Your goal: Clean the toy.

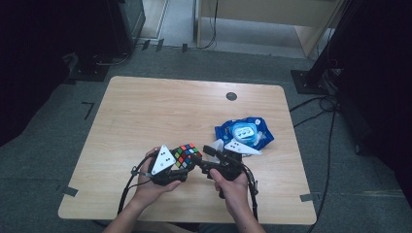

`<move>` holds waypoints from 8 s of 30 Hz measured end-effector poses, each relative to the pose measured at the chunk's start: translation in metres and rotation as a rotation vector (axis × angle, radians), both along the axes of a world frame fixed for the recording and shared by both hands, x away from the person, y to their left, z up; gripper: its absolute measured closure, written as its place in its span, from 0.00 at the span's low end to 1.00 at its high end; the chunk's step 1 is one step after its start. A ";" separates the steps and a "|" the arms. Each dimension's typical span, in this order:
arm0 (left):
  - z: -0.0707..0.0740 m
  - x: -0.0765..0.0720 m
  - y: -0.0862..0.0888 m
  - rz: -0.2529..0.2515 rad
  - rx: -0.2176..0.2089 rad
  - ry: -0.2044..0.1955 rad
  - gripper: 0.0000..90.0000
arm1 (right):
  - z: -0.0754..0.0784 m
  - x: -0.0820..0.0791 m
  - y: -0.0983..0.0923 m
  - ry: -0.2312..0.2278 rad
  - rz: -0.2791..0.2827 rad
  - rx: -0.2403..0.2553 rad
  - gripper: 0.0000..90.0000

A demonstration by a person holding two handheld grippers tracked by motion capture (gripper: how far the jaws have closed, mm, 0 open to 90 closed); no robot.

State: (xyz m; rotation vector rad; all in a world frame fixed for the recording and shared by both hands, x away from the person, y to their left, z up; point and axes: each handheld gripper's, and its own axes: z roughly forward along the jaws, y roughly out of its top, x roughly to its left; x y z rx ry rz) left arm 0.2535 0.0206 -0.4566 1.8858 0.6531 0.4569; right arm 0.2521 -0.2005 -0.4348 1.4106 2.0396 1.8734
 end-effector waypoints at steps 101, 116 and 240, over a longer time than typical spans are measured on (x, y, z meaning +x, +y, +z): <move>0.000 -0.019 0.004 -0.118 0.092 -0.214 0.38 | -0.010 0.019 0.006 0.243 0.188 -0.050 0.38; -0.003 -0.018 0.001 -0.086 0.126 -0.223 0.34 | -0.008 0.015 0.012 0.223 0.195 -0.023 0.39; -0.009 -0.004 0.027 -0.040 0.065 -0.093 0.38 | 0.026 -0.012 0.008 -0.274 0.082 -0.105 0.98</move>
